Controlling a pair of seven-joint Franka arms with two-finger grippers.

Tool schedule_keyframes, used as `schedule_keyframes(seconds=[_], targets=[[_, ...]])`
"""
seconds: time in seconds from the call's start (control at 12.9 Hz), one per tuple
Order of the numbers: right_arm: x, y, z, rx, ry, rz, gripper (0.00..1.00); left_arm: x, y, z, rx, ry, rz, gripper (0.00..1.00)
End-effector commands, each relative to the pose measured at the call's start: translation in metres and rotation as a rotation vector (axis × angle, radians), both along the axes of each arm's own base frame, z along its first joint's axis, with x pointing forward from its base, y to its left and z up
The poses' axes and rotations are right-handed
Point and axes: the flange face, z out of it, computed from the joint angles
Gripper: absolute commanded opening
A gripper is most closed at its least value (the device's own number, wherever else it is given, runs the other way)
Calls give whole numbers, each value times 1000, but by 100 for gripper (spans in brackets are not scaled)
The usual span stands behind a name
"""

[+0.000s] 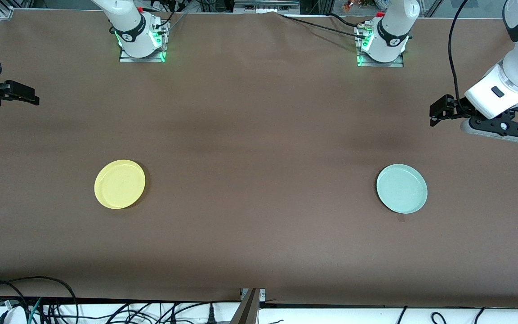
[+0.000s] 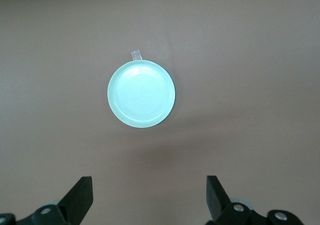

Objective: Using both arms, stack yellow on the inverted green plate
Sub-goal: 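Move the left gripper toward the pale green plate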

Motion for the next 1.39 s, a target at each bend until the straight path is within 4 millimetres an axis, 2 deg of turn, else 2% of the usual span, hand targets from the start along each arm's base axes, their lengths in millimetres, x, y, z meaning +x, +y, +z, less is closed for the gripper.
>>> schedule_keyframes(seconds=[0.0, 0.54, 0.85, 1.01, 1.16, 1.31], targets=[[3, -3, 5, -2, -6, -2, 100, 6, 1, 6, 17, 6, -18, 100], [3, -3, 5, -2, -6, -2, 100, 8, 10, -3, 10, 36, 0, 100], [3, -3, 5, -2, -6, -2, 100, 3, 3, -6, 13, 70, -12, 100], [3, -3, 5, -2, -6, -3, 100, 3, 3, -13, 13, 100, -11, 100], [3, -3, 5, -2, -6, -3, 100, 5, 12, -43, 16, 207, -3, 100], [3, -3, 5, -2, -6, -3, 100, 19, 17, -90, 9, 298, 1, 100]])
